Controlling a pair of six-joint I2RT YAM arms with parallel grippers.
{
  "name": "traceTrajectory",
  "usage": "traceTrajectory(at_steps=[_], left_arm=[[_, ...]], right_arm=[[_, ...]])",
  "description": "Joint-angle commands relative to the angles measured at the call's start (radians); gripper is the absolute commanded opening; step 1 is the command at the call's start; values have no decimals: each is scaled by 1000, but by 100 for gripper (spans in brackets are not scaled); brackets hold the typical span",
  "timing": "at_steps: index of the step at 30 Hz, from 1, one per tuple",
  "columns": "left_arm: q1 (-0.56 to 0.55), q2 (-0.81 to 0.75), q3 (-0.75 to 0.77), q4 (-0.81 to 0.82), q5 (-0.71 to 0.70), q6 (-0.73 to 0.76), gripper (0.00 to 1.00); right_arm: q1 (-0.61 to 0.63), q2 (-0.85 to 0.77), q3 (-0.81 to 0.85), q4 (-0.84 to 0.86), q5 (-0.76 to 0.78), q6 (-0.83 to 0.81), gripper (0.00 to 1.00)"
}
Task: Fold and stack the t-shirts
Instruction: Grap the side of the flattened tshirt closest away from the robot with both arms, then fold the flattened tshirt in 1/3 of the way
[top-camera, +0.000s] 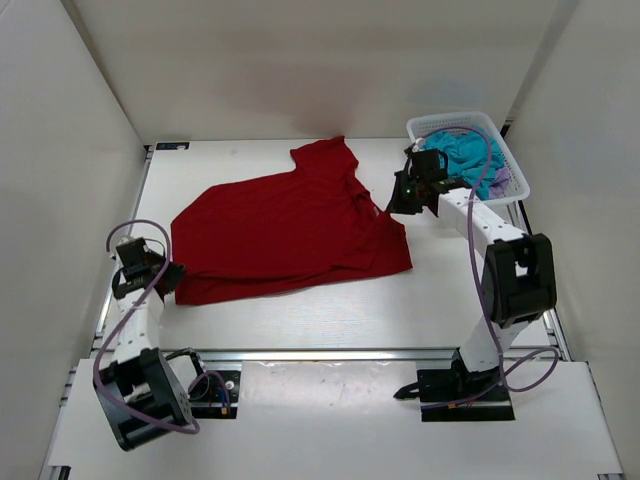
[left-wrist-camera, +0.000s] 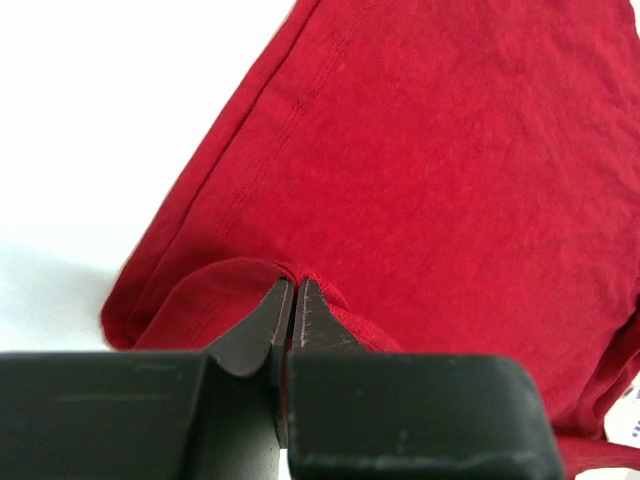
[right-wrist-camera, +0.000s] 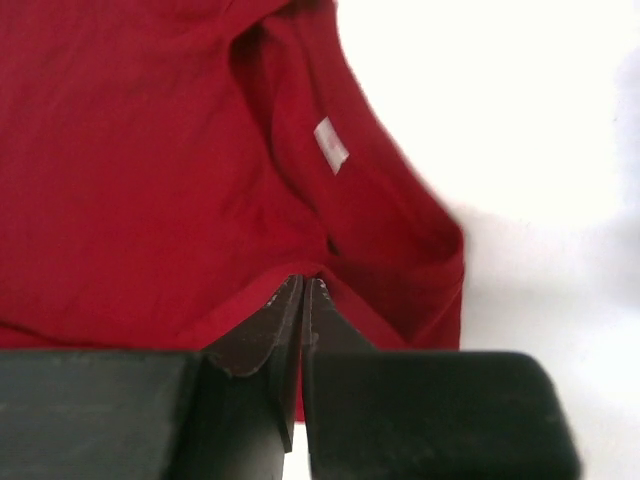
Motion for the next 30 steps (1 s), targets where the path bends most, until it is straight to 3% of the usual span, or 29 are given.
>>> traceTrajectory(at_steps=[1,15,18,19,20,21,26,30], left_arm=[[-1,51,82,76,-24,-23,0],[48,280,132,156,-12,-15,3],[46,321,172,154,-4,-4,15],[51,334,188,149,22,-1,30],[51,334,203,149,47,-1,48],[43,341,208,130,59,6,51],[22,207,125,91,27,37,55],[-2,30,24,50,6,54,57]], right_arm=[[-22,48,97,34,-16,-13,0],[-56,269,292,-17,-4,-36,0],[-65,281,300,-21,-17,-28,0],[-67,278,309,-11,-28,-25,0],[-65,266,307,-9,-34,-18,2],[-73,254,300,-9,-51,-13,5],[-68,75,145,46,-41,11,37],[-67,-131,-206,221,-51,90,44]])
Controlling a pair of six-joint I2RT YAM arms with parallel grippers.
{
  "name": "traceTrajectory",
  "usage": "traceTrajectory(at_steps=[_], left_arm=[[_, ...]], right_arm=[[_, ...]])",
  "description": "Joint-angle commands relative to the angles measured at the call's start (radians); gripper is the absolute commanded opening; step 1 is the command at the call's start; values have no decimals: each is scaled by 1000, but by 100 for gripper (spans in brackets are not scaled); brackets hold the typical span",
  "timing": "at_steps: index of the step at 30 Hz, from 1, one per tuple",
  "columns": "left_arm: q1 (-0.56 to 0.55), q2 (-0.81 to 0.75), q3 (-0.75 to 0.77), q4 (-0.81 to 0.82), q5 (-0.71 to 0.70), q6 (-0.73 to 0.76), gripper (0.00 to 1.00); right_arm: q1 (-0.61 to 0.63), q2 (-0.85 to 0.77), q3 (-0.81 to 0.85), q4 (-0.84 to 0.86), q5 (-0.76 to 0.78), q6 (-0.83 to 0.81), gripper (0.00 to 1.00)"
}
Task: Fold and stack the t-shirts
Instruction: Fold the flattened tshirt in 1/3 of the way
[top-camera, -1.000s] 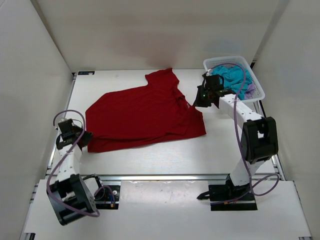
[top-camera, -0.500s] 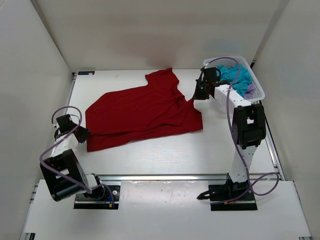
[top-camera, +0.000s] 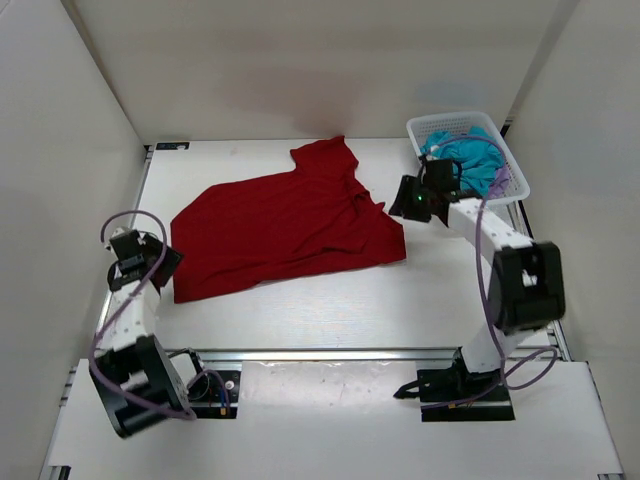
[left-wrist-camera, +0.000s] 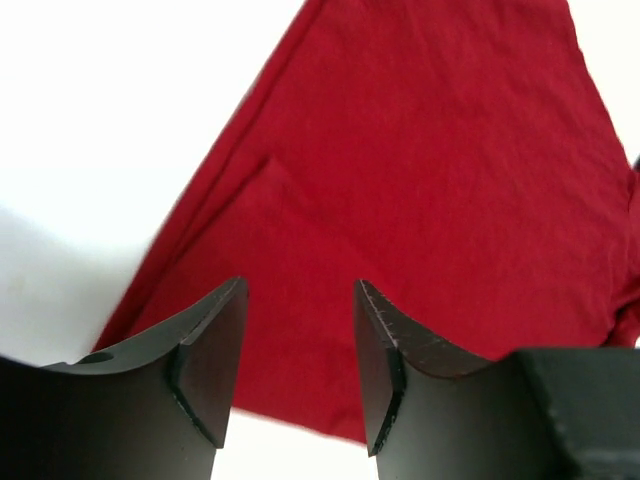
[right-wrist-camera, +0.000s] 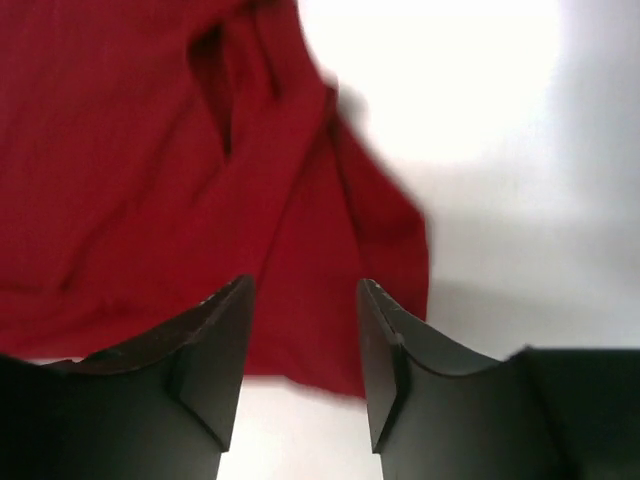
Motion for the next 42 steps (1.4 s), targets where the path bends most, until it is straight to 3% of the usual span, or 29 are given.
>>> traceTrajectory(at_steps=[1,3,5,6,10,15,21,25,30,33,38,42], left_arm=[[-36,-136,-83,-63,-11,39,55],[-41,-179,-117,-99,2,51,51],[-27,-211,-159,-123,35,68,49],[-10,-219,-186,-126,60,71,48],[-15,-228,-255,-119,91,48,47],[-49,-247,-295,-71,60,-16,48],[-55,-204,-329,-7,45,-32,49],[-61,-204,-337,7,28,-45,49],[-99,-169,-338,70,-6,-59,39],[-113,-135,-341,101,-18,-59,28],[-147,-78,-296,136,-52,-36,1],[-176,-48,-262,165,-28,-42,0]], right_arm=[[-10,-232,-255,192,-42,69,23],[-15,-303,-363,221,-39,80,3],[-11,-346,-451,241,-34,83,0],[-9,-361,-489,258,-37,81,2],[-10,-384,-583,295,-73,86,35],[-36,-339,-614,332,-85,96,42],[-93,-265,-637,447,-116,130,43],[-93,-194,-608,456,-143,133,35],[-105,-153,-598,497,-184,161,11],[-120,-165,-621,520,-198,179,0],[-156,-280,-722,474,-108,201,0],[-200,-412,-799,393,-65,196,0]])
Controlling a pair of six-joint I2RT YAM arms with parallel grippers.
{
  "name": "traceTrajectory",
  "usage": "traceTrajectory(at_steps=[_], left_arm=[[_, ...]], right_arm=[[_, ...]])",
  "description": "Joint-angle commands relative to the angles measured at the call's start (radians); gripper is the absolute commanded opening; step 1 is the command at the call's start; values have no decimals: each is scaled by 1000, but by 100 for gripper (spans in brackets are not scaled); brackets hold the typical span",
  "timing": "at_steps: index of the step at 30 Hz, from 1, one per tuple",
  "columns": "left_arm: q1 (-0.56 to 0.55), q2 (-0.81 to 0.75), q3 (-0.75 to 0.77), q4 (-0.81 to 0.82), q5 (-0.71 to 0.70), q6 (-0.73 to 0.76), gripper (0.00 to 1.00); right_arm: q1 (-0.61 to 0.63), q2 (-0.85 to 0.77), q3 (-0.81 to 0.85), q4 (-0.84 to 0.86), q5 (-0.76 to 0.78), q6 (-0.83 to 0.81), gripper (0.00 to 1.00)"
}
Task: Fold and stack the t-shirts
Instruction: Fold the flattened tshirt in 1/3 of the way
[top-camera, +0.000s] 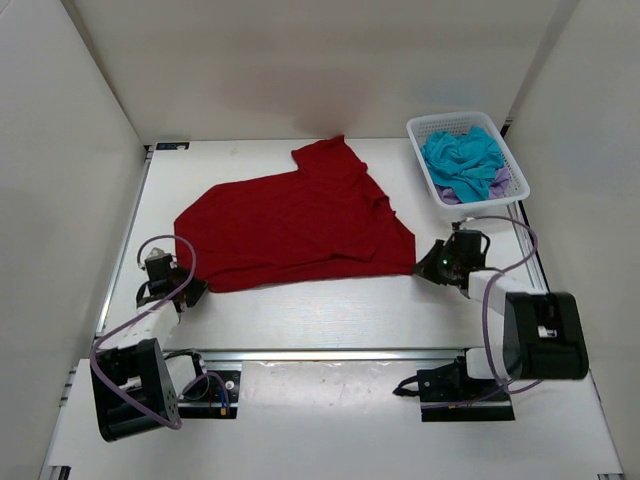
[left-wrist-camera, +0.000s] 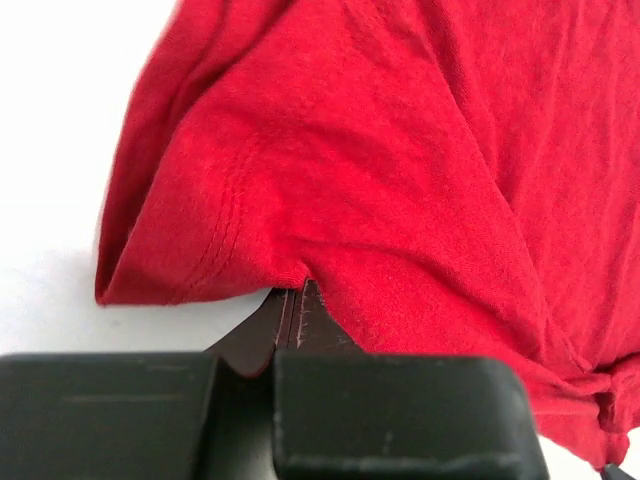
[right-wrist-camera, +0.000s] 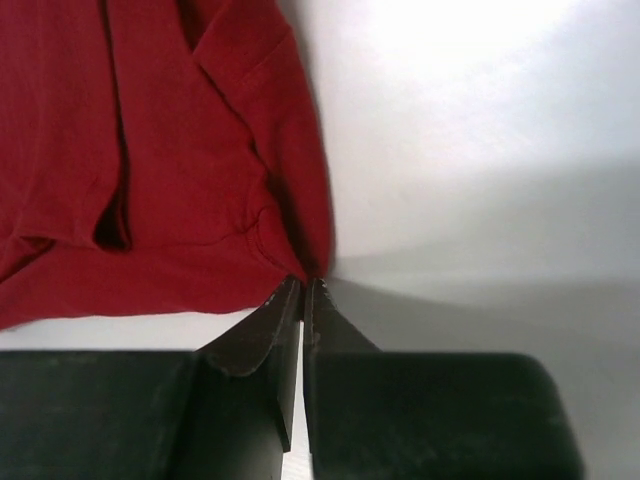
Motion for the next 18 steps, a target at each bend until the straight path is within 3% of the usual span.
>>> traceTrajectory(at_steps=[1,7,11,13,14,15,16,17,18], left_arm=[[-8,33,22,32,-2,6,0],[-18,14,4,2,43,16,0],[-46,-42,-1,-84,42,51,0],[-28,-72,-10,-121,46,86,0],[-8,-95,-13,-147,61,85,6],[12,-127,-28,-159,72,95,14],[20,-149,-33,-178,86,103,33],[11,-163,-32,-190,89,99,58],[2,-187,-19,-213,88,97,65]], right_arm=[[-59,-143,-79,-71,69,3,1],[-137,-476,-226,-221,120,0,0],[-169,-579,-252,-306,97,12,0],[-122,-609,-249,-326,123,25,1],[-116,-607,-239,-339,128,26,2],[-123,-619,-231,-347,137,19,12],[-141,-630,-217,-364,129,11,22],[-152,-642,-190,-375,103,-1,31],[-157,-648,-157,-381,105,-14,37]])
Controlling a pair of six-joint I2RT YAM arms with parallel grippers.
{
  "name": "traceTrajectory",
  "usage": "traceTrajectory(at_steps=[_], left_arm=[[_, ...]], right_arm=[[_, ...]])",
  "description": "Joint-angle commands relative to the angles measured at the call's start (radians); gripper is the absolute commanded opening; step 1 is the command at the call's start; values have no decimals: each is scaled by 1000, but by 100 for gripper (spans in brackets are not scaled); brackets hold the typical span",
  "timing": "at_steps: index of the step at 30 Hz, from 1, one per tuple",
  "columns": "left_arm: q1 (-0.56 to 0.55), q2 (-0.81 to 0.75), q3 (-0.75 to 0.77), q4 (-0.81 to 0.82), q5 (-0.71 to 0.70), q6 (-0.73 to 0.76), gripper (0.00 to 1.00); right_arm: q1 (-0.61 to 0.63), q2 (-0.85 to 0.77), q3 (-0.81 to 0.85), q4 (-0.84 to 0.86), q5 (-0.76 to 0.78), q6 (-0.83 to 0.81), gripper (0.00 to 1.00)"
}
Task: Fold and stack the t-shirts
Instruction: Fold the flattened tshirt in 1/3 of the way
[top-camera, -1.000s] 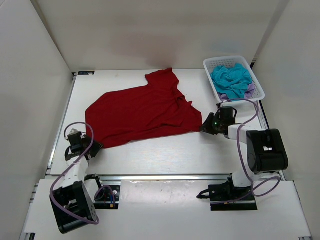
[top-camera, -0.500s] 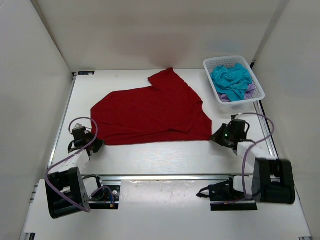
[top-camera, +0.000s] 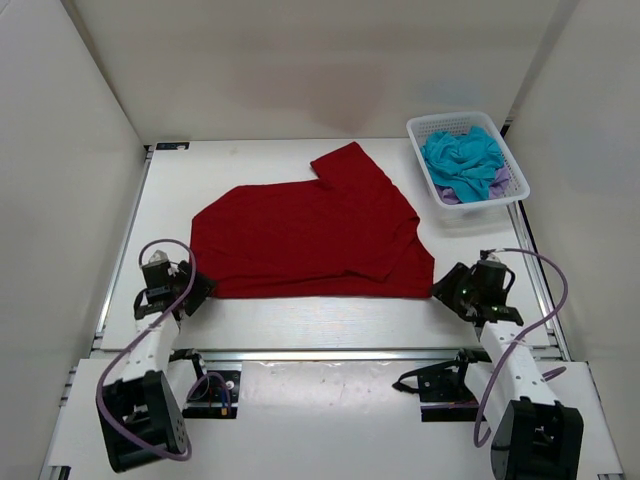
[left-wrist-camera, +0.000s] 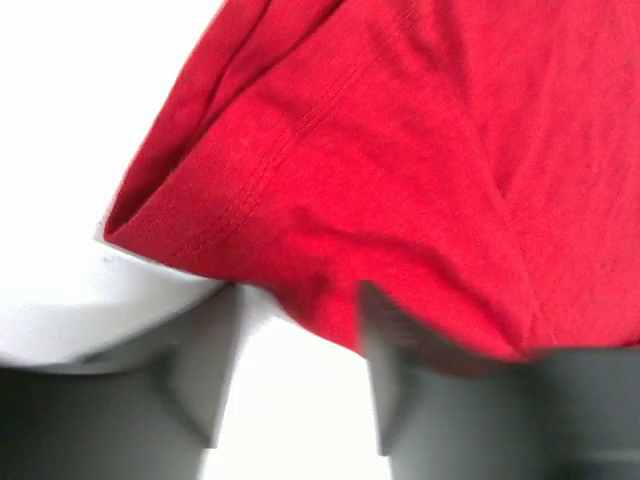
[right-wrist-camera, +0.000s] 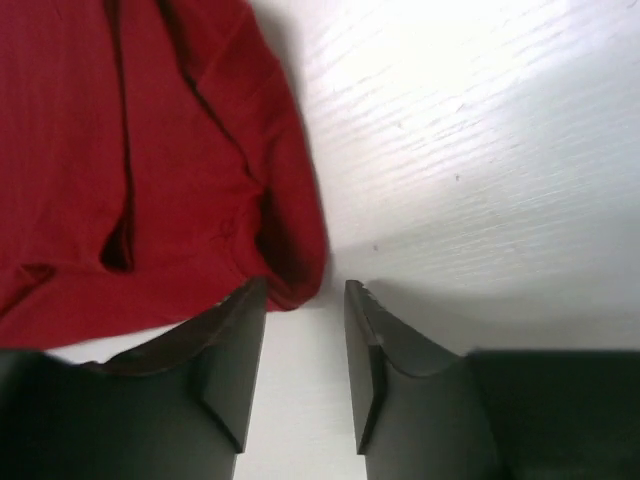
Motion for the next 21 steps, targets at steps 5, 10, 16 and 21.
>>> traceTrajectory(at_steps=[5,10,16,21], left_arm=[[-78,-129,134,-121,-70,10,63],[-220,-77,151,-23,-108,-59,58],[-465,-9,108,158,-189,-104,56],[-561,-1,100,184,-205,-86,55]], right_arm=[[95,-32,214,-75,57,-62,45],[350,155,248,38,68,-53,33],[514,396,291,177,87,-36,36],[507,472,302,225,87,-33,40]])
